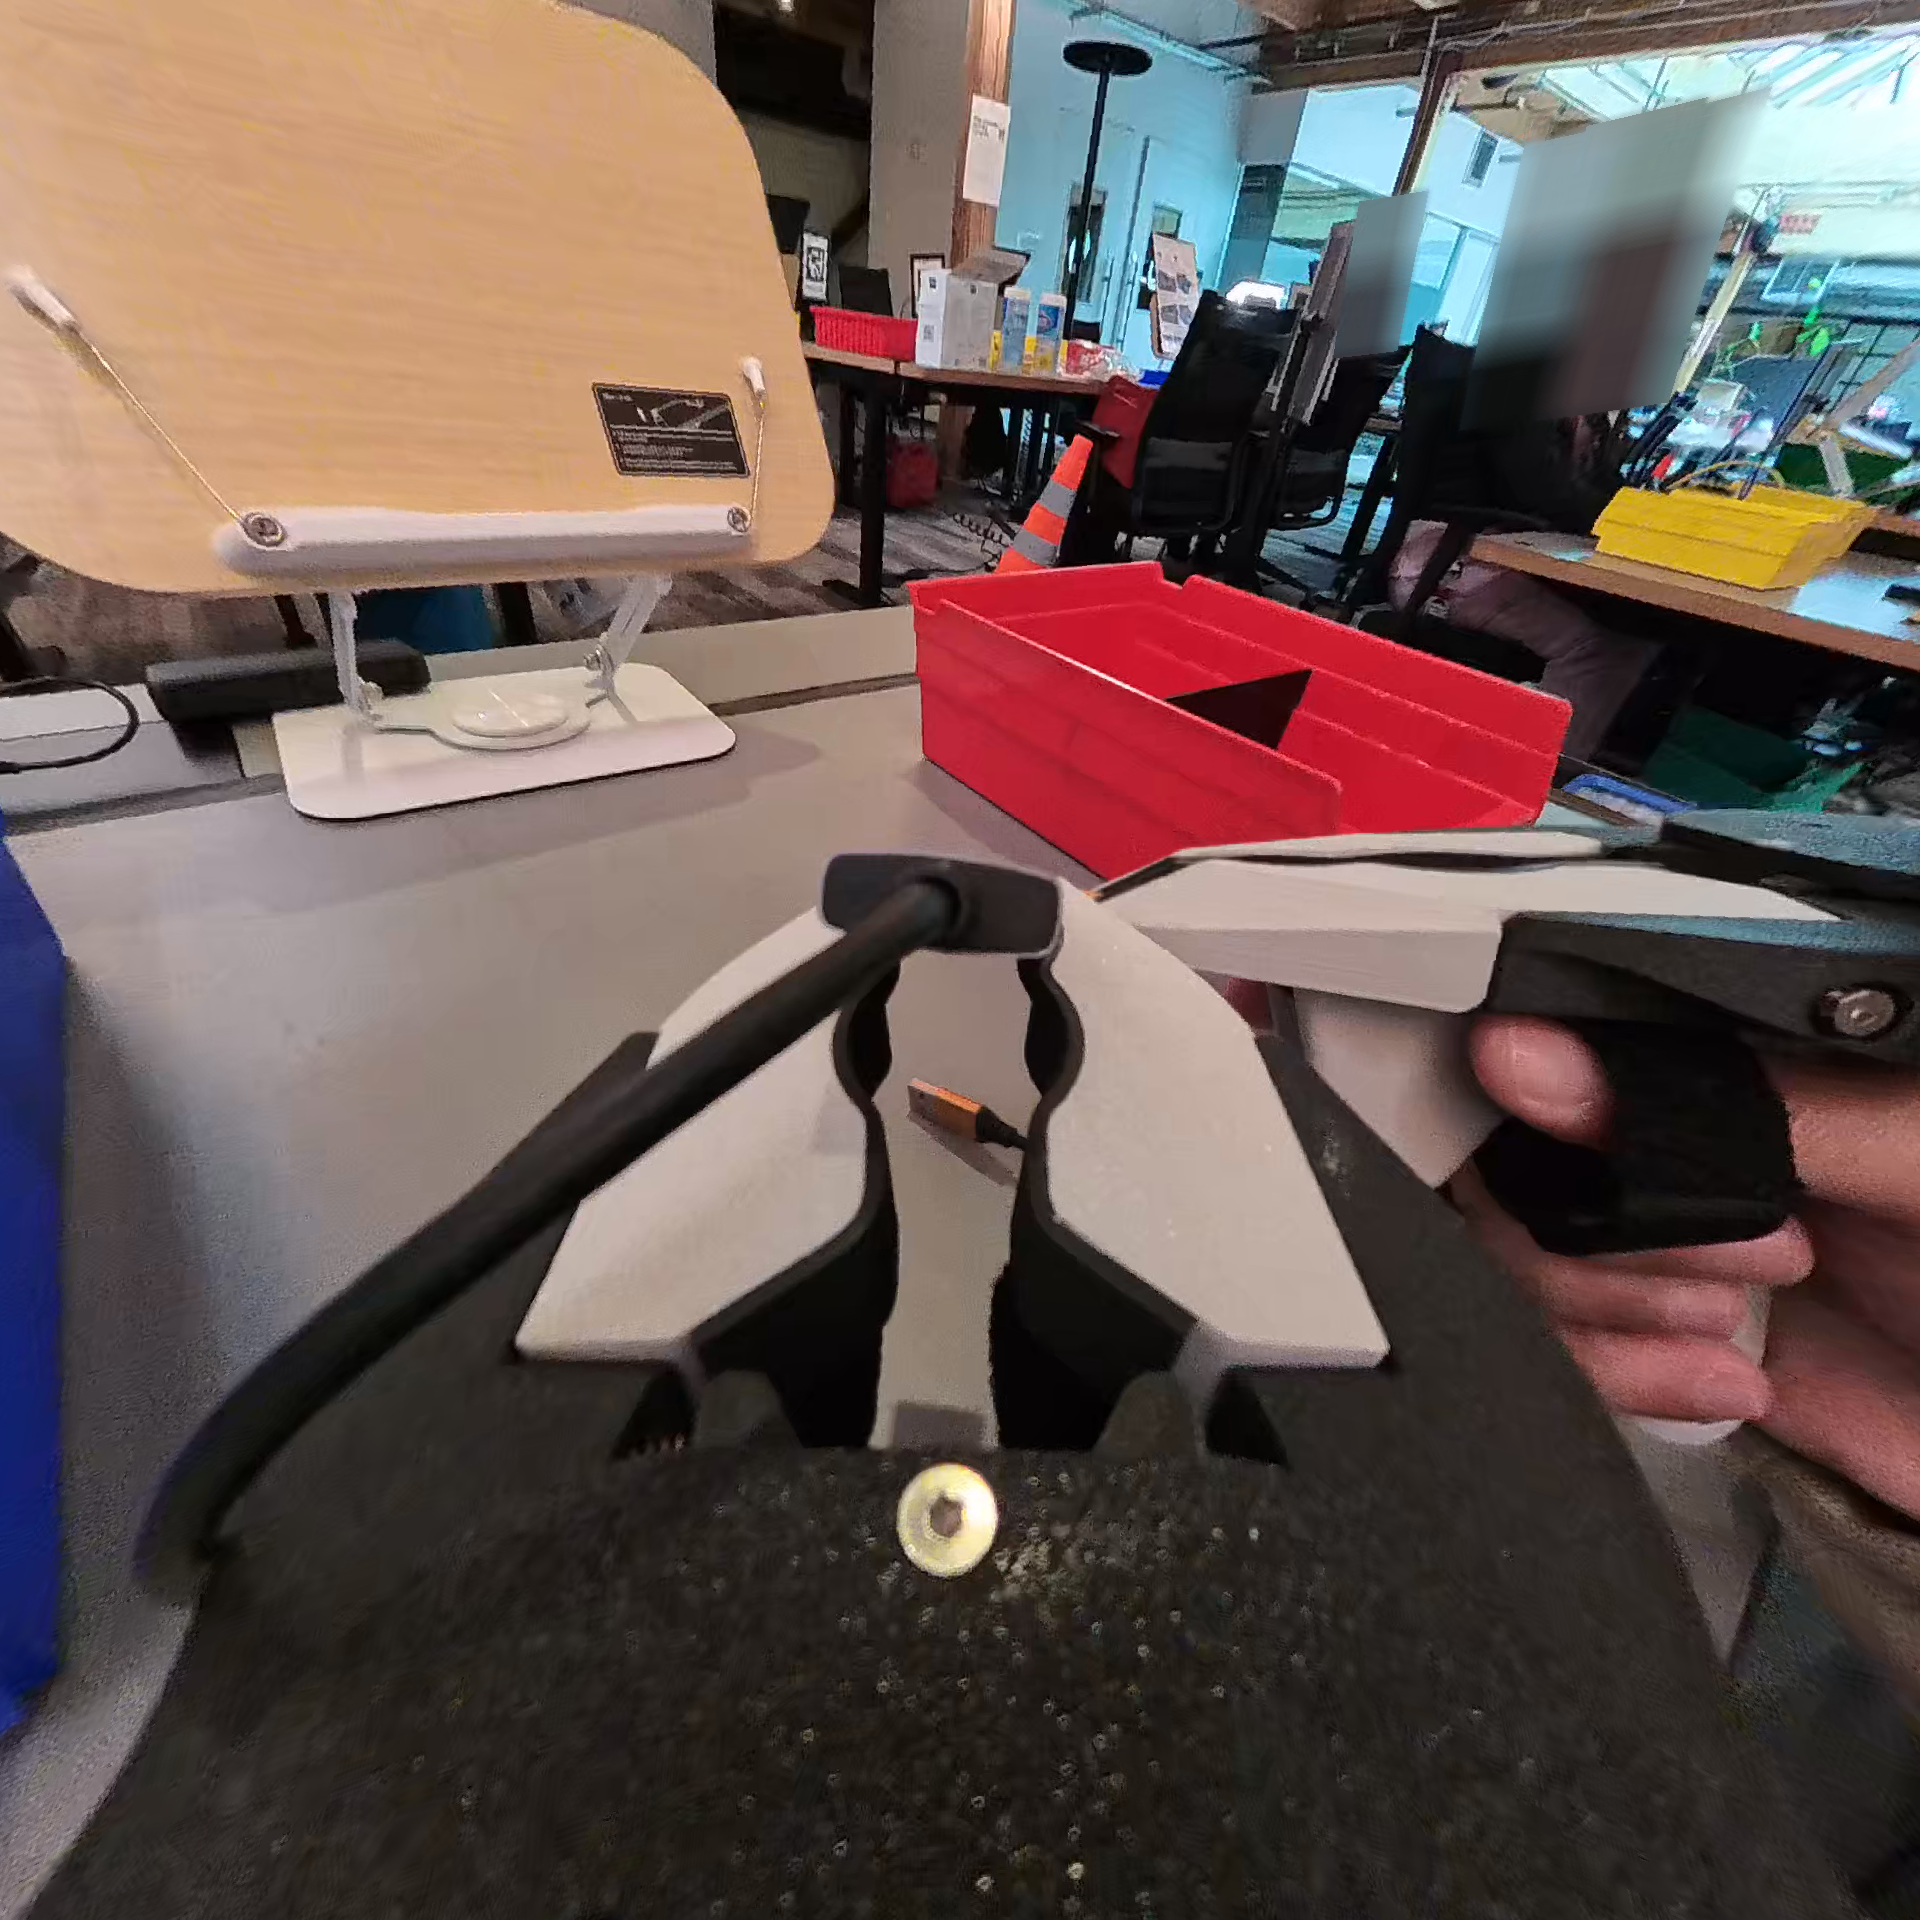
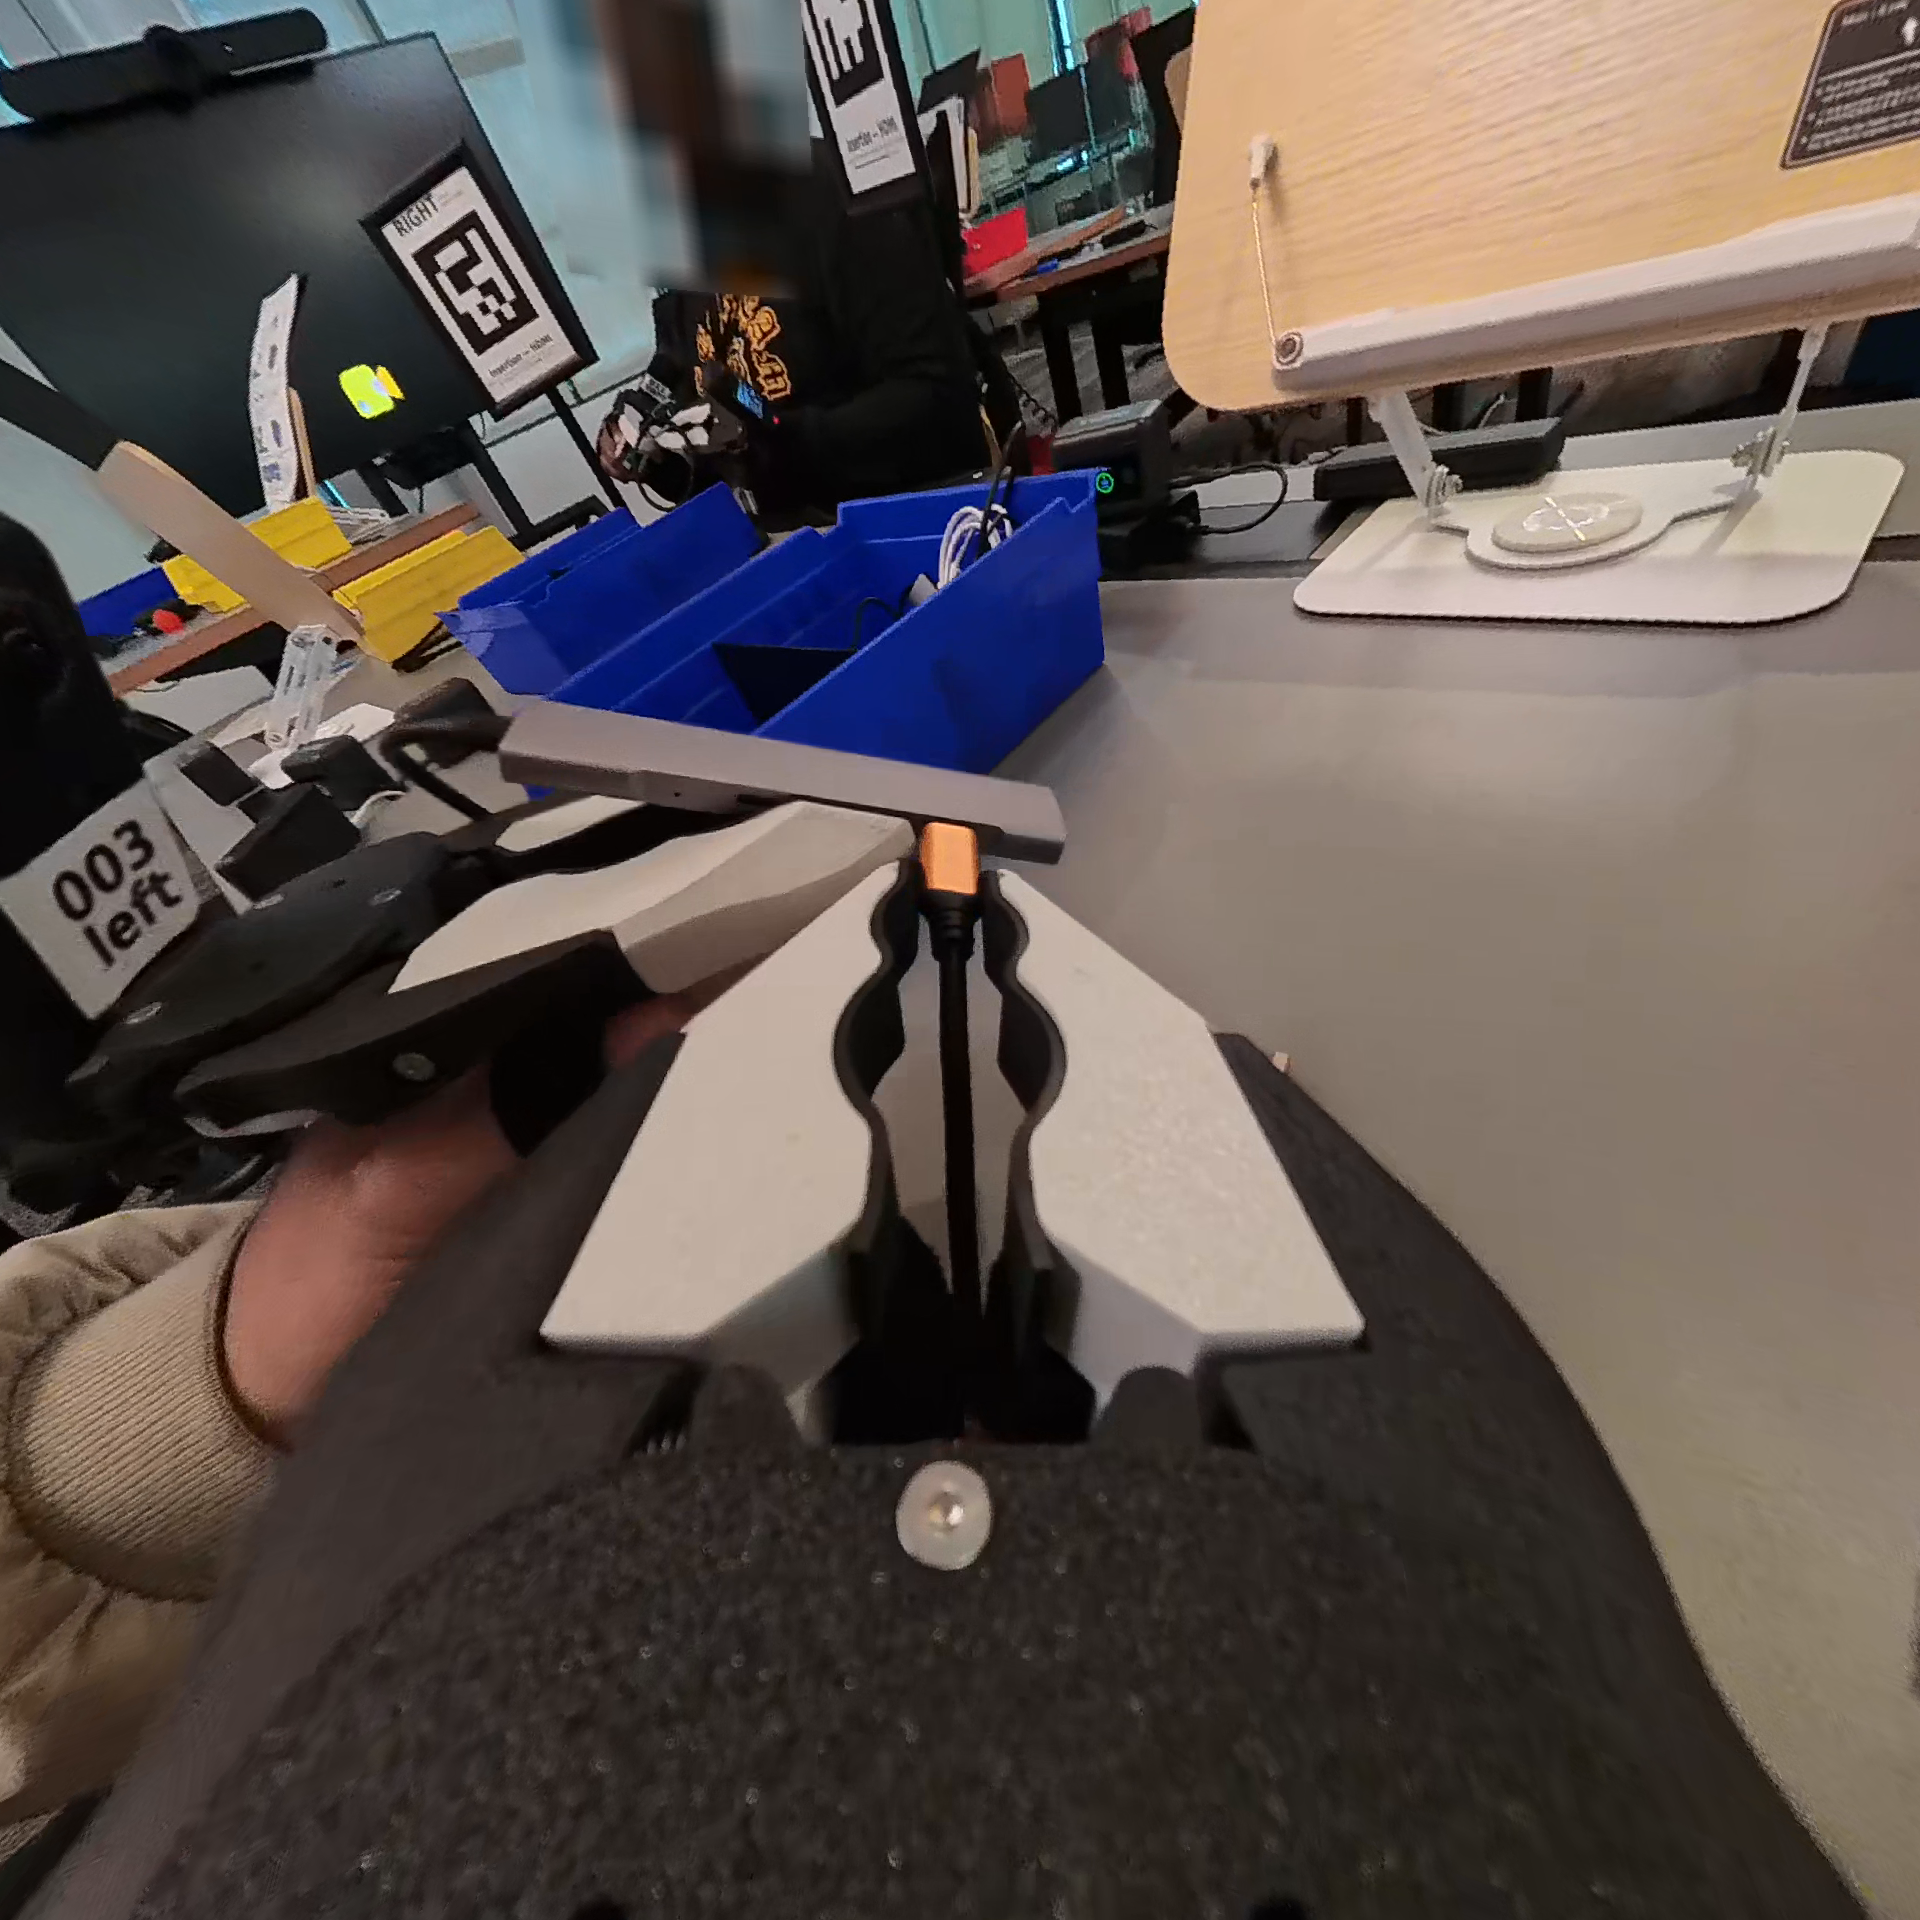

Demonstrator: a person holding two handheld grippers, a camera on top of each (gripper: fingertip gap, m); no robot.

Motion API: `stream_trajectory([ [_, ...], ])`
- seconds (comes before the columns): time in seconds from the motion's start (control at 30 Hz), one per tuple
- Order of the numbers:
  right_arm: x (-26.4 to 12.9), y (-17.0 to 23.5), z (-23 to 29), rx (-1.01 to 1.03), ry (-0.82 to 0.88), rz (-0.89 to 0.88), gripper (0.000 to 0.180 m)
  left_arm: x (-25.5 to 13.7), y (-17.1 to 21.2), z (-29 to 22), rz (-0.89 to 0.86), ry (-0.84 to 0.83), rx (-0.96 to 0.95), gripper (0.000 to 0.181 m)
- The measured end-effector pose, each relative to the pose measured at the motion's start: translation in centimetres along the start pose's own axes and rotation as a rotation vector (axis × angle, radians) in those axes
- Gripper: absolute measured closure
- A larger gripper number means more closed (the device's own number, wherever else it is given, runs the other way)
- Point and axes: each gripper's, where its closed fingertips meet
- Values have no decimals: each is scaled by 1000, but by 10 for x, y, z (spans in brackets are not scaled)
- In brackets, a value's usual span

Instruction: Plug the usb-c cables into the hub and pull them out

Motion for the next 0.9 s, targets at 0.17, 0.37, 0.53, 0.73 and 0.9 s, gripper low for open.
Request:
stream_trajectory([
  [0.17, -2, -1, -2, -1, -9, 5, 168, 3, -3, -2, 16, 2, 67, 158],
  [0.37, -3, -1, -4, 41, -26, 14, 168, 5, -2, -3, 45, 21, 46, 158],
  [0.53, -3, -1, -5, 46, -25, 20, 168, 6, -3, -2, 54, 26, 29, 158],
  [0.73, -5, -6, -8, 31, -16, 14, 168, 10, -7, -5, 51, 35, 8, 158],
  [0.9, -5, -4, -10, 104, -16, 25, 168, 12, -5, -5, 59, 15, 47, 158],
])
Point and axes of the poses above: each gripper's, where its closed fingertips meet, x out along the fingers, y out of its underside, z = x × y across the jaws, and after that the axes turned 13 degrees about -x, right-handed
